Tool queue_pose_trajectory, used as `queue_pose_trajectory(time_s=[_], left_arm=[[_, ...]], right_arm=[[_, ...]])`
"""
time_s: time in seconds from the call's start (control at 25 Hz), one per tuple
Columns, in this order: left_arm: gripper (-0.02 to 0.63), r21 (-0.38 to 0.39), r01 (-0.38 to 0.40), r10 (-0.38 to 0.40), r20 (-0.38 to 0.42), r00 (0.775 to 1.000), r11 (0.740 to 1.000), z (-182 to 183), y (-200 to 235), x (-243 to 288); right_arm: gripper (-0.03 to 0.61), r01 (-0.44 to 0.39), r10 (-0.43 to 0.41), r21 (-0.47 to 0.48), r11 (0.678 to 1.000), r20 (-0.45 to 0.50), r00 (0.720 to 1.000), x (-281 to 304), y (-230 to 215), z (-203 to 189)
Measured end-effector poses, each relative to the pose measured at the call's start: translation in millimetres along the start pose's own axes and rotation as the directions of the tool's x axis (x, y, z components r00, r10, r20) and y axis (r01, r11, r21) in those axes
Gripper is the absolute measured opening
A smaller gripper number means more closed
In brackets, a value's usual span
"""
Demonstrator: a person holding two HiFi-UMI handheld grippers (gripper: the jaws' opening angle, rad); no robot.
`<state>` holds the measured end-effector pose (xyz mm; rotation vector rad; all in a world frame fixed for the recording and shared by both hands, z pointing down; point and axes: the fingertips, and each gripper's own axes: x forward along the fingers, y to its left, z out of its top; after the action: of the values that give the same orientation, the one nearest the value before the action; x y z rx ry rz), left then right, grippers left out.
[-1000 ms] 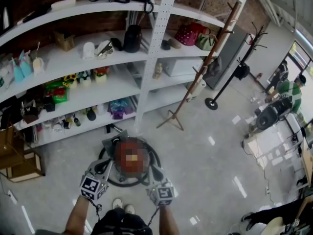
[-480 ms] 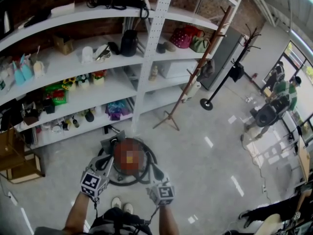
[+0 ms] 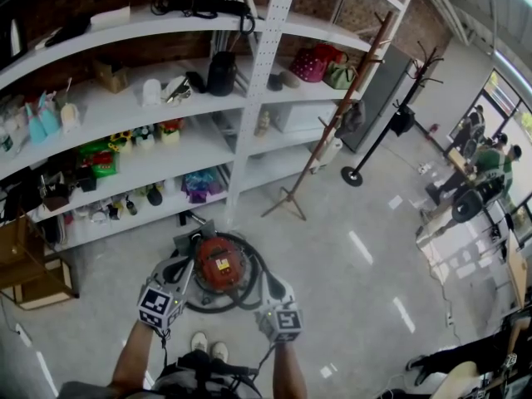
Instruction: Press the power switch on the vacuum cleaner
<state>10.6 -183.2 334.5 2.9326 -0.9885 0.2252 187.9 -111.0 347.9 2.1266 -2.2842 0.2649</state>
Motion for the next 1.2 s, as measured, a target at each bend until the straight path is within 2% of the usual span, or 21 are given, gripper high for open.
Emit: queue_pose_trajectory(time_s=[0.44,1.2], left_arm=[[0.008,0.015,-0.002,0.001,0.022,1.000,1.000,15.4,-0.3,2.0],[0.008,0.018,-0.009,0.009,0.017,1.000,1.000,9.6,-1.4,-6.0]], right_arm=[[0.011,0.007,-0.006,-0.013,1.000,0.032,0.999,-2.3,0.7,21.2],[0.011,-0.022,0.023,-0.022,1.000,0.021,1.000,-5.1,14.9,18.3]])
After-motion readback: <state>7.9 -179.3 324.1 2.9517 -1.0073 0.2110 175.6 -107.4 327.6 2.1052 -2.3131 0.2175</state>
